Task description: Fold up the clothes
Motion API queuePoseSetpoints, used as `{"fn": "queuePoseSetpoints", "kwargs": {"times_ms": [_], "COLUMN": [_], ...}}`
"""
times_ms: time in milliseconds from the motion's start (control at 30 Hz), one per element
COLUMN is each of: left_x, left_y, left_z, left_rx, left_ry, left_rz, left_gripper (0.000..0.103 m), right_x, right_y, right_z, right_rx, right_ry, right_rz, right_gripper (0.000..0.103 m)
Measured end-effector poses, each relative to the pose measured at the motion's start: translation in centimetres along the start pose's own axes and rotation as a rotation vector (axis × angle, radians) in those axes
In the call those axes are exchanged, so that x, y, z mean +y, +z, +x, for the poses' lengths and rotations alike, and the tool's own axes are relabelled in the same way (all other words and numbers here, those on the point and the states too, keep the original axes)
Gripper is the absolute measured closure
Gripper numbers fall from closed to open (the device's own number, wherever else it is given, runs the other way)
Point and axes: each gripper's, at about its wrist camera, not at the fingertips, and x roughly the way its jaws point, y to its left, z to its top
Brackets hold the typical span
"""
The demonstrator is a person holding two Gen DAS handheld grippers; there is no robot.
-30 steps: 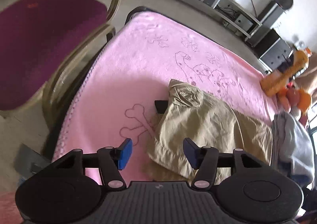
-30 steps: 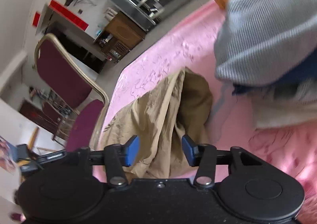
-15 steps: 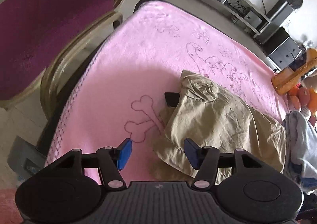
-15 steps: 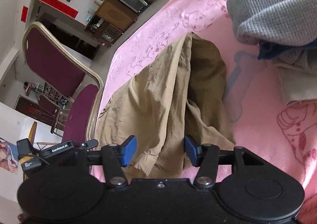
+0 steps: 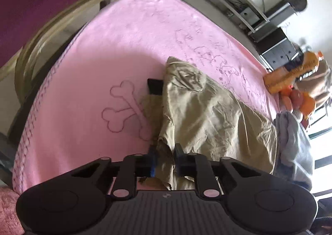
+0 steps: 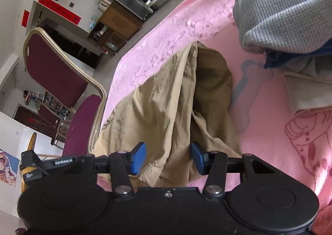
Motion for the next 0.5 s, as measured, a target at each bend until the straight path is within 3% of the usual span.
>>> {"fn": "queuePoseSetpoints", "kwargs": {"times_ms": [100, 167, 267, 333, 367, 500], "left_x": [-0.9, -1.3, -1.6, -1.8, -2.0, -3.4], "left_y": [-0.3, -0.6, -0.8, -0.7, -0.7, -0.9], "left_z": [0.0, -0.1, -0.2, -0.2, -0.4, -2.2], "left_rx": [-0.019, -0.027, -0.040, -0.043, -0.046, -0.072], "left_ry": [0.023, 0.031, 0.041, 0.048, 0.052, 0.025], "left_rz": [0.050, 0.073, 0.096, 0.106, 0.108, 0.109], "left_gripper": [0.093, 0.094, 0.095, 0.097, 0.097, 0.098], "right_x": [0.1, 0.2, 0.7, 1.5, 2.0, 3.8], "right_y": [-0.1, -0.2, -0.6, -1.1, -1.1, 0.0], "right_z": [0.2, 0.6, 1.0, 1.2, 1.2, 0.0], "right_rx": [0.004, 0.020, 0.037, 0.023, 0.020, -0.008], "right_ry": [-0.013, -0.023, -0.044, -0.096, -0.114, -0.151], "right_rz": [0.002, 0.006, -0.010, -0.055, -0.075, -0.128], "right_gripper": [0.056, 0.049, 0.052, 0.088, 0.098, 0.098]}}
